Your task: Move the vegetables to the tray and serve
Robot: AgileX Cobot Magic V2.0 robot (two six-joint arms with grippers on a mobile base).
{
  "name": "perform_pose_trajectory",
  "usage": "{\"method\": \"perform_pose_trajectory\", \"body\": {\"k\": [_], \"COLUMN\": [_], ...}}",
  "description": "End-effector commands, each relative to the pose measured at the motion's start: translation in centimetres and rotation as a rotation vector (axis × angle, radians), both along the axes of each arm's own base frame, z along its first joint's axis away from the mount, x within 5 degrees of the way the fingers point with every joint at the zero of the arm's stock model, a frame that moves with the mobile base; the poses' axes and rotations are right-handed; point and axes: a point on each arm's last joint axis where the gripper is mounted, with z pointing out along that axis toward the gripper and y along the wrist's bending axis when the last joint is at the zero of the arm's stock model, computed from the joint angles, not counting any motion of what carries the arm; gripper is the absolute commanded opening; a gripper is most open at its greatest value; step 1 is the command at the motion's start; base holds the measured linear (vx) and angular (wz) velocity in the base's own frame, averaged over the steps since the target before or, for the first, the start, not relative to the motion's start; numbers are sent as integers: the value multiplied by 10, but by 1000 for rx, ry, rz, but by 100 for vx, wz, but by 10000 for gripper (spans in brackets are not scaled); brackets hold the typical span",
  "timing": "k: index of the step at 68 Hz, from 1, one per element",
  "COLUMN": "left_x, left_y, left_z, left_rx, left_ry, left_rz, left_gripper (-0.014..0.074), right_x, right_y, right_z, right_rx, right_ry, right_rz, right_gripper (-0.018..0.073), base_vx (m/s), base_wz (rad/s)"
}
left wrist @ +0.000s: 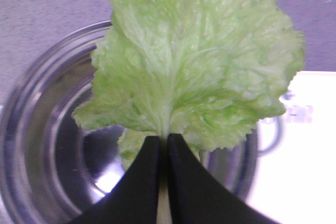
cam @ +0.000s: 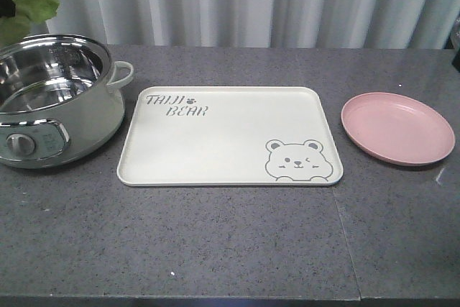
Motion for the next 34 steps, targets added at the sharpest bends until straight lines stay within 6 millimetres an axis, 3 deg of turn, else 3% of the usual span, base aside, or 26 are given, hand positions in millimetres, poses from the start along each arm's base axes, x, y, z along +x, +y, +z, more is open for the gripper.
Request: {"method": "perform_pose_trajectory", "body": {"k": [1,16,34], "left_x": [-22,-26,-33], "left_y": [-13,-41,-98], "left_z": [37,48,53], "left_rx": [-99,-304,-325], "left_ry": [-136,-191,-227], "left_rz": [-60,-246,-413], "left_gripper": [-8,-8,-8], "right_x": [18,67,108], "right_y": [3,25,38], "right_z": [22,33,27], "right_rx": [55,202,347], "right_ry": [-73,-95,-114], "right_rz": [53,378,658], "right_gripper": [561,561,561], "base_vx": [0,0,0], "base_wz": [0,0,0]}}
